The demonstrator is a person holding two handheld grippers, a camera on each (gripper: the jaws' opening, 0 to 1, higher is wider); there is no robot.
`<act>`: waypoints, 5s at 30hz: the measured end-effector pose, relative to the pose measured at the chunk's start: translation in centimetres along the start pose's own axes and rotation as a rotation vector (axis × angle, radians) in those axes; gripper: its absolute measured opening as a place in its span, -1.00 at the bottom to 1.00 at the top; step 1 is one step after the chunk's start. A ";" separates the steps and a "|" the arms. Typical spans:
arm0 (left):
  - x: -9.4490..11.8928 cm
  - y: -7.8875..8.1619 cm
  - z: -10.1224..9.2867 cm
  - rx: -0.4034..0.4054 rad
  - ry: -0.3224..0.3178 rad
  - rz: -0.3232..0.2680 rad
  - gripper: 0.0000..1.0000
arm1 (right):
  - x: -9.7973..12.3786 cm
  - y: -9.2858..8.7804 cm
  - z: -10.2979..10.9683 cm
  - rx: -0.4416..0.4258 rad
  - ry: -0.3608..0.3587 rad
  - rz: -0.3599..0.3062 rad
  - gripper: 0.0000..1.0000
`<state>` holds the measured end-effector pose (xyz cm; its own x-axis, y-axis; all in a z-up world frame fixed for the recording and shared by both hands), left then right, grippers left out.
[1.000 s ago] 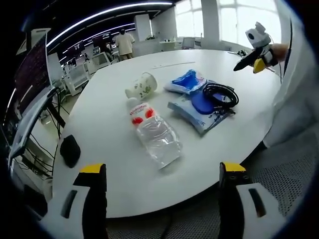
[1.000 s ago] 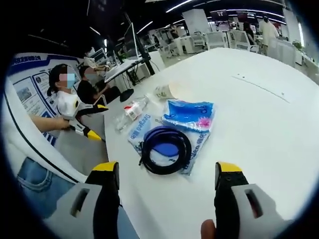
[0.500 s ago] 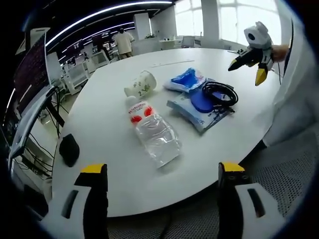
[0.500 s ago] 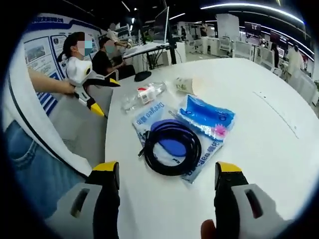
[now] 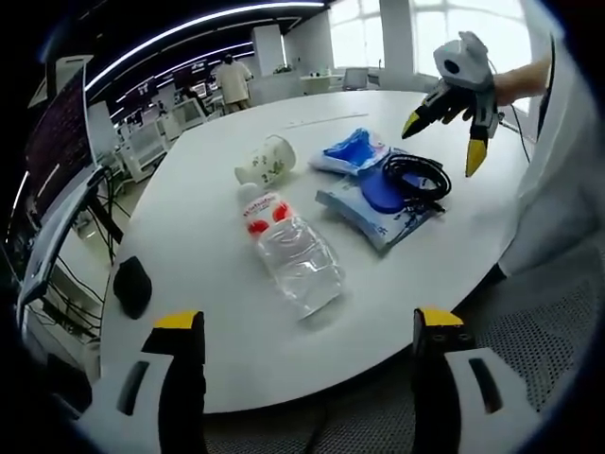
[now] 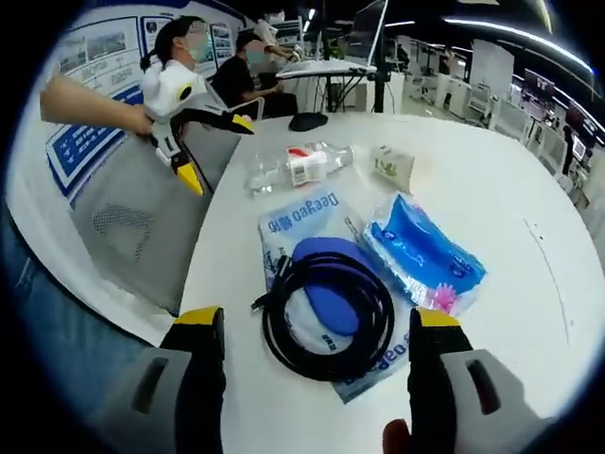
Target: Arrange the tabletop items into an orderly group along one side of the table until the central work area is clear of visible clutter.
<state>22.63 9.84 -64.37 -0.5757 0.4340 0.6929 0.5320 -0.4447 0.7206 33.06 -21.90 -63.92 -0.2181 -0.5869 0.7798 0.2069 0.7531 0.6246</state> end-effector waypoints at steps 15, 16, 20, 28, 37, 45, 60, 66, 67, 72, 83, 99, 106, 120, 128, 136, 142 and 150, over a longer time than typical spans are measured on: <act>0.2 0.0 0.1 -0.007 0.006 -0.001 0.86 | -3.7 -0.2 0.1 0.010 0.002 0.128 0.69; 0.2 -0.1 0.2 -0.007 0.006 0.001 0.85 | -3.9 -0.2 0.1 0.007 0.001 0.135 0.68; 0.1 -0.1 0.2 -0.011 0.005 0.009 0.84 | -4.6 -0.7 -0.1 0.029 -0.008 0.178 0.60; 0.1 -0.2 0.3 -0.010 0.004 0.013 0.83 | -4.8 -1.0 -0.2 0.073 -0.022 0.176 0.46; 0.1 -0.4 0.4 -0.007 0.004 0.021 0.82 | -4.0 -1.4 0.5 0.065 -0.007 0.143 0.24; 0.0 -0.5 0.3 -0.006 0.002 0.030 0.82 | -3.0 -1.8 1.7 0.045 0.015 0.099 0.19; -0.1 -0.4 0.1 -0.006 -0.001 0.040 0.81 | 0.5 -1.0 1.2 -0.029 -0.037 -0.018 0.18; -0.1 -0.4 0.1 -0.009 -0.001 0.041 0.81 | 2.3 -2.1 -0.1 -0.121 -0.095 -0.029 0.18; -0.1 -0.4 0.1 -0.010 -0.001 0.041 0.81 | 2.5 -2.2 -0.2 -0.135 -0.102 -0.030 0.18; -0.1 -0.4 0.1 -0.008 -0.001 0.041 0.81 | 3.9 -3.6 -1.4 -0.210 -0.161 -0.026 0.18; 0.0 -0.5 0.1 -0.013 0.000 0.042 0.81 | 8.0 -8.3 -4.8 -0.404 -0.321 -0.003 0.18; -0.2 -0.5 0.0 -0.020 -0.005 0.042 0.80 | 12.4 -14.7 -9.0 -0.555 -0.467 0.074 0.18; -0.2 -0.5 0.0 -0.021 -0.003 0.042 0.80 | 12.9 -16.7 -10.5 -0.610 -0.502 0.112 0.18; -0.2 -0.6 0.0 -0.024 -0.005 0.052 0.77 | 11.0 -18.7 -11.9 -0.682 -0.524 0.152 0.16; -0.2 -0.6 0.0 -0.022 -0.004 0.049 0.76 | 9.5 -18.6 -11.4 -0.714 -0.505 0.156 0.16; -0.2 -0.7 0.1 -0.023 -0.006 0.047 0.76 | 9.1 -18.9 -11.0 -0.710 -0.492 0.169 0.17; -0.2 -0.7 0.1 -0.019 -0.004 0.046 0.77 | 9.1 -18.8 -11.0 -0.717 -0.496 0.164 0.19; -0.2 -0.8 0.2 -0.023 -0.002 0.045 0.77 | 9.1 -18.8 -10.8 -0.720 -0.503 0.154 0.22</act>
<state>22.44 10.21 -65.08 -0.5506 0.4145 0.7246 0.5426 -0.4820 0.6880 37.51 -44.60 -68.14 -0.4963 -0.1674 0.8519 0.7804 0.3439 0.5222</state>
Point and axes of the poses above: the point that each gripper's makers call its tool centre point, and the gripper's own axes: x roughly backward along the fingers, z roughly to its left, y roughly out of its top, the point moved 10 cm from there along x, roughly backward along the fingers, and after that the axes turned 6 degrees about -y, right-handed, at the moved point
